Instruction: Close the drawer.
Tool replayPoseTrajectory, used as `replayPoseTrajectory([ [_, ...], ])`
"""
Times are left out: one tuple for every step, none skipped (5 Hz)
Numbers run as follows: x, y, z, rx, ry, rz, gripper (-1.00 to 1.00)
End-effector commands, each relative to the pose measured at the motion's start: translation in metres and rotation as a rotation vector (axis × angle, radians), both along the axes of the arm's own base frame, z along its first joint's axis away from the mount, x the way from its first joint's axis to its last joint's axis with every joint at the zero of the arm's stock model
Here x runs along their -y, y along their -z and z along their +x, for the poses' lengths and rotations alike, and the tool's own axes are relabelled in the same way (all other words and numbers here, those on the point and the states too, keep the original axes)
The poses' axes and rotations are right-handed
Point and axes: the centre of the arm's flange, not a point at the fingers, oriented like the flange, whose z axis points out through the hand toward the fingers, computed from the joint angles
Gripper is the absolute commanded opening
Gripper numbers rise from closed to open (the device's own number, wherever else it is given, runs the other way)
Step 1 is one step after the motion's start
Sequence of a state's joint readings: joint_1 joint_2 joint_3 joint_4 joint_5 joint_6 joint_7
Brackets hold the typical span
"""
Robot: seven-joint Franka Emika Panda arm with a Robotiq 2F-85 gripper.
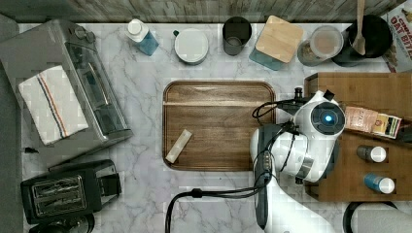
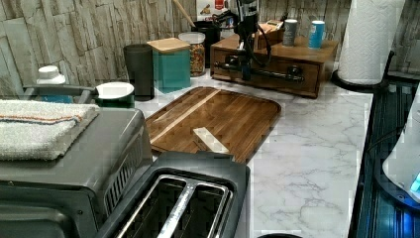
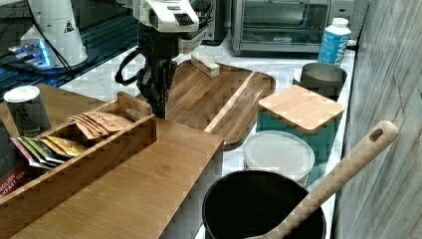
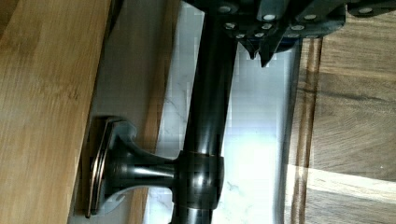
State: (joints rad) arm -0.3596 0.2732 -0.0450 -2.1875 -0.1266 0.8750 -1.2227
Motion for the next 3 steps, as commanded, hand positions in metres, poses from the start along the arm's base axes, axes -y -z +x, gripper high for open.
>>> replayPoseTrajectory([
  [0.1135,-0.0661,-0.0197,0.145,0.154,-0.125,-1.00],
  [0.1135,-0.0661,-0.0196,0.145,0.154,-0.125,-1.00],
  [0.1135,-0.0660,-0.0197,0.144,0.154,-0.125,-1.00],
])
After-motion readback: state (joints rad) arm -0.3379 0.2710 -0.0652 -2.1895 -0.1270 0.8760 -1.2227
